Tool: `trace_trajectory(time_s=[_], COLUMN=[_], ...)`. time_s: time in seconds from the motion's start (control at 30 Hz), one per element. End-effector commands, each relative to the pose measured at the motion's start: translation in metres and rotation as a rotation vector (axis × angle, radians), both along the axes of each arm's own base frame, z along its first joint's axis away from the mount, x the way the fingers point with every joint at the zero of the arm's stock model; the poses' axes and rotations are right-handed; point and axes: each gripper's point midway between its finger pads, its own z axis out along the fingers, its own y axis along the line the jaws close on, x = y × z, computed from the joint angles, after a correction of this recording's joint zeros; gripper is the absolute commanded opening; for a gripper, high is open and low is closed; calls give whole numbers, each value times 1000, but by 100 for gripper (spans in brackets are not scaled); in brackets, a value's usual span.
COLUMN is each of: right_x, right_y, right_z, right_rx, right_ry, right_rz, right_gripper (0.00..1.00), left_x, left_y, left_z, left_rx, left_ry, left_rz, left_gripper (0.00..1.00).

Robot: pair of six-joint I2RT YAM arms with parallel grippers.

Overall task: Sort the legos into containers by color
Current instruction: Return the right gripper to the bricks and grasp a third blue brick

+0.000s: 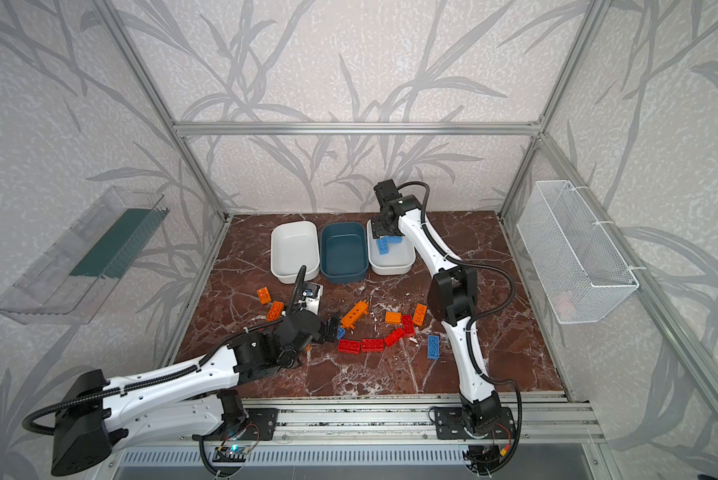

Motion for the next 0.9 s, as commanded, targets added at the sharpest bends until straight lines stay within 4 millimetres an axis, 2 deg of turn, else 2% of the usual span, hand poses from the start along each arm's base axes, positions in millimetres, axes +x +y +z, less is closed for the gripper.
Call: trace_trajectory(time_s=[0.0,0.07,0.1,0.2,0.23,0.27,0.37,0.43,0.5,0.6,0.73,0.87], right_x=[-48,-86,-100,-156,-177,-192,-242,-266,-283,-303,-314,-317], right_y=[-19,-40,-47,-76,-86,-93,-112,-122,-126,-118,-122,-125], right_z=[7,-15,-10,-29,-42,-44,-70,-82,-94,-115,-128,-134], right_rx=[-48,-59,-45,-51,-64,-55,-49,-37,7,124,137,113], right_ry=[7,40,22,62,97,104,176,197,205,231,256,270], right_rz=[-16,-49,-63,-105,-117,-123,-137,-166,-198,-224,-256,-256], right_gripper=[77,77,77,77,77,77,77,77,77,77,76,73], left_x=[-15,-23,-26,-32,-34,-36,-40,-43,-45,-48,-53,-54], left_y=[-5,-12,-14,-21,-23,-27,-39,-48,-59,-75,-88,-88], left_z=[-6,-7,-8,-11,-11,-12,-13,-14,-15,-18,-19,-24], left_rx=[-65,-92,-102,-122,-125,-127,-132,-133,-130,-111,-87,-71], left_ry=[39,41,42,43,41,38,39,43,48,60,67,68], left_rz=[-38,-76,-88,-110,-116,-124,-152,-175,-198,-236,-265,-260], left_gripper=[99,99,99,99,99,99,99,99,99,99,99,99])
